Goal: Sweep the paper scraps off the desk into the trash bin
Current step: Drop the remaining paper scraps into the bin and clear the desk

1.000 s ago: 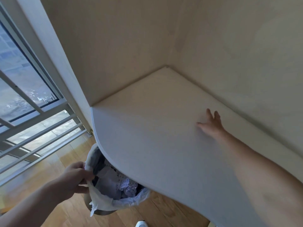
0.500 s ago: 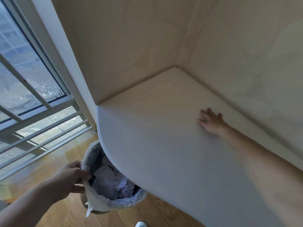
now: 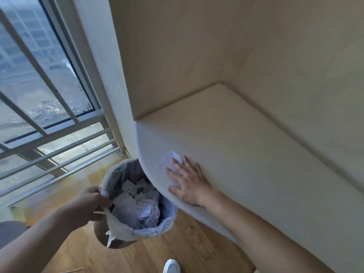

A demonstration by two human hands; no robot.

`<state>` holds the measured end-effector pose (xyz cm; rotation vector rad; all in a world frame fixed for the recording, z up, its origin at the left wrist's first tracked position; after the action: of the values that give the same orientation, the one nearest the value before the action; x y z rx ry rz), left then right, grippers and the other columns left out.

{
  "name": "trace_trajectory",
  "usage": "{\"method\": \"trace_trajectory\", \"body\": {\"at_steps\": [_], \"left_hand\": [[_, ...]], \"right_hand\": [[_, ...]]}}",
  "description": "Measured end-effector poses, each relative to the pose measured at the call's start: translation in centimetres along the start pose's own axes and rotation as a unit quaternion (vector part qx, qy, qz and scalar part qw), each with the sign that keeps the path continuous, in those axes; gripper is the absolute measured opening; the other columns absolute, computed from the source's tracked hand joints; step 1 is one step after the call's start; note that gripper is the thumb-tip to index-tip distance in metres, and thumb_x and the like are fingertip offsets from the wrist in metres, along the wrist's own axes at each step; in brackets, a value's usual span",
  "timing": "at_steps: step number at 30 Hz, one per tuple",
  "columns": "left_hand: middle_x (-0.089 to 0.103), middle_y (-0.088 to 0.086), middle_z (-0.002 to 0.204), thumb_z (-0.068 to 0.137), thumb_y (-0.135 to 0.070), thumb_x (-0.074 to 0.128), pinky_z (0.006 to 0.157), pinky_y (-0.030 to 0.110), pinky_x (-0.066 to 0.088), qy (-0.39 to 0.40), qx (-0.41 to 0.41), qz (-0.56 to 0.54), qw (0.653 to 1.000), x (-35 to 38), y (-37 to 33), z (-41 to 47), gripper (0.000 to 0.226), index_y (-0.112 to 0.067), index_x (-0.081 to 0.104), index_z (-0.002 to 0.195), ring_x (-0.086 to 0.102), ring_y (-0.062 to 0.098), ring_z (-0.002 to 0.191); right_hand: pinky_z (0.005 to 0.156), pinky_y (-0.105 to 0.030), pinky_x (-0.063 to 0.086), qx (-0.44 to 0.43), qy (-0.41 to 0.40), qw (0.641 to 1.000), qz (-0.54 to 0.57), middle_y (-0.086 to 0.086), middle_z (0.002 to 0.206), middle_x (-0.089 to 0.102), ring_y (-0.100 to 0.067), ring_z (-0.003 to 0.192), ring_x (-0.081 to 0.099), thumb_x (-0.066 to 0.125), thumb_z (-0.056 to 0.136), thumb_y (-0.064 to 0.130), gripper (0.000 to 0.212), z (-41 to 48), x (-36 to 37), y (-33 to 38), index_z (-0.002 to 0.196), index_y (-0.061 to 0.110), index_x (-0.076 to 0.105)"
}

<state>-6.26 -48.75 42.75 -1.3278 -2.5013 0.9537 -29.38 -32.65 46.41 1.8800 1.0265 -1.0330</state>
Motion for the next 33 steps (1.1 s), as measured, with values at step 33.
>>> {"method": "trace_trajectory", "body": {"at_steps": [33], "left_hand": [[0.053, 0.020, 0.086, 0.077, 0.016, 0.055, 0.057, 0.041, 0.057, 0.136, 0.036, 0.120, 0.983, 0.7, 1.9, 0.1, 0.022, -0.003, 0.051, 0.088, 0.054, 0.032, 0.075]], "right_hand": [[0.107, -0.022, 0.033, 0.304, -0.157, 0.877, 0.336, 0.005, 0.146, 0.047, -0.012, 0.132, 0.044, 0.049, 0.096, 0.026, 0.041, -16.3, 14.2, 7.6, 0.137, 0.021, 0.051]]}}
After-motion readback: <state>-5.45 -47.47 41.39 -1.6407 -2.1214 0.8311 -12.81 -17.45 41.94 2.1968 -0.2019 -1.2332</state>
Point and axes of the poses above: each hand's wrist, its own z-axis towards the middle knuckle, its own x-axis out of the palm, y = z × x, the point moved 9 cm from there along z, towards the middle knuckle
